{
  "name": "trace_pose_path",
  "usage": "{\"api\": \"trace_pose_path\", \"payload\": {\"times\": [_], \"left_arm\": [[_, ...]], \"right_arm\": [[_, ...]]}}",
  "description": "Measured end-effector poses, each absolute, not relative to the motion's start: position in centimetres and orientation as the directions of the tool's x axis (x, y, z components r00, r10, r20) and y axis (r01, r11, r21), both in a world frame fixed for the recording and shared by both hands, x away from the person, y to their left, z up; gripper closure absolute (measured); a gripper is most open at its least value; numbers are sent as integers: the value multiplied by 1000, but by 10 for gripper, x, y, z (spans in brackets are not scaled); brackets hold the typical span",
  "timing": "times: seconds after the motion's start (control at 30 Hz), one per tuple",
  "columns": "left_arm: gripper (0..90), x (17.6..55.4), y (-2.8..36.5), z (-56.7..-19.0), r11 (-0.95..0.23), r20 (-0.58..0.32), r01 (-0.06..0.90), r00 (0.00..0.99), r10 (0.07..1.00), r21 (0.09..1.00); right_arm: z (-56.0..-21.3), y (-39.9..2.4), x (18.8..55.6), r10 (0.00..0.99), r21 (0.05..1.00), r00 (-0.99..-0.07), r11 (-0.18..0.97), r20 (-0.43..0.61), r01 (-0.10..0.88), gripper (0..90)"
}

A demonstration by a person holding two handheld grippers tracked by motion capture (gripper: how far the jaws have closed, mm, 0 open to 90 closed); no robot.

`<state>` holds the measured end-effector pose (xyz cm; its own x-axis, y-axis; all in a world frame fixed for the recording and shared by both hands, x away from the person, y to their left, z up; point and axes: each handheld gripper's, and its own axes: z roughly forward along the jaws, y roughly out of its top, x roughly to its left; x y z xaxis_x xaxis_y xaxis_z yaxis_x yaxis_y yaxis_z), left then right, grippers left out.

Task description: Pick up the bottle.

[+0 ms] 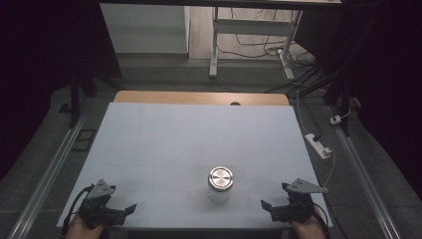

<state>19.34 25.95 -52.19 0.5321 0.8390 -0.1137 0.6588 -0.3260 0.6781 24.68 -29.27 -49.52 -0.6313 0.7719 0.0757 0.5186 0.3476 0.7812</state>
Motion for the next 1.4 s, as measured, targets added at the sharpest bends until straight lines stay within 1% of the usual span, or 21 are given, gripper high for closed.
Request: {"api": "trace_pose_path", "payload": {"times": [0.33,0.87,1.4], "left_arm": [[20,194,260,-522,-319,-123,664,528,840,676],[20,194,261,-522,-317,-128,664,531,838,677],[17,195,260,-522,-320,-125,667,529,839,673]], "right_arm": [[-494,-288,247,751,784,-656,362,75,504,0],[-492,-271,249,696,811,-717,398,38,429,0],[-497,-240,262,617,816,-786,428,51,389,0]]}}
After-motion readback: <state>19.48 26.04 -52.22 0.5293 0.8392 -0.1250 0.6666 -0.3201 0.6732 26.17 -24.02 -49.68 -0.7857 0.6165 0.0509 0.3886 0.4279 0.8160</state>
